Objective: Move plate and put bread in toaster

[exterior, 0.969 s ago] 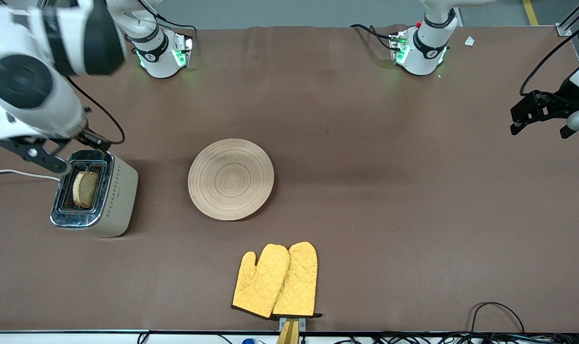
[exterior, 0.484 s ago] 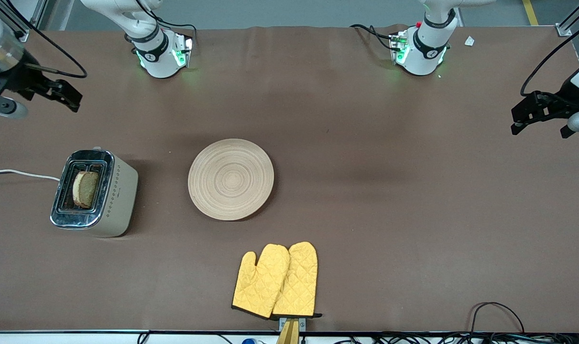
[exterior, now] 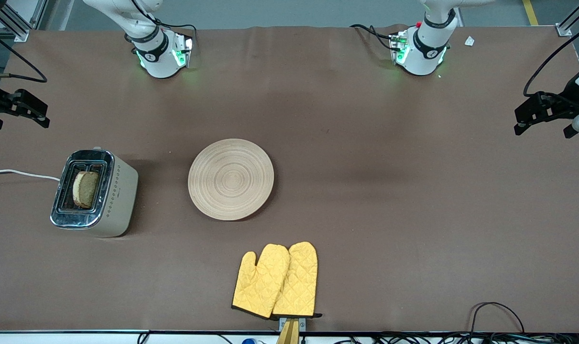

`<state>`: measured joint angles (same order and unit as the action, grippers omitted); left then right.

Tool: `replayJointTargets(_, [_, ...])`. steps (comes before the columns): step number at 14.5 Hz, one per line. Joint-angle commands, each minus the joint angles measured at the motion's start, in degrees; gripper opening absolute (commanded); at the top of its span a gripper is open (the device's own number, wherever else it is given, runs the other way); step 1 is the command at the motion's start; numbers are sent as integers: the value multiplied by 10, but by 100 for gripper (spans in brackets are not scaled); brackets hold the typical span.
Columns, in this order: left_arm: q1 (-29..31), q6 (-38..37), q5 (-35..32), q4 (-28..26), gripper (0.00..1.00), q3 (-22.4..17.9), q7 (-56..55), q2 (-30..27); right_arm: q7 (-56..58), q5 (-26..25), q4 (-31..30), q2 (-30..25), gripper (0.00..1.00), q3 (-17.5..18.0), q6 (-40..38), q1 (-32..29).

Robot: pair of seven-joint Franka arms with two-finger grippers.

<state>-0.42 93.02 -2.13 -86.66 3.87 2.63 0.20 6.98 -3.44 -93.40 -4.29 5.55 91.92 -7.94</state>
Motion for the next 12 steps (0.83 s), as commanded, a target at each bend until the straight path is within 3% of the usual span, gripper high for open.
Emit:
replayJointTargets(1, [1, -2, -10, -3, 100, -1, 9, -3, 11, 21, 9, 2, 100, 9, 2, -13])
replayJointTargets(12, [2, -2, -9, 11, 100, -1, 7, 5, 9, 24, 32, 18, 100, 1, -9, -3])
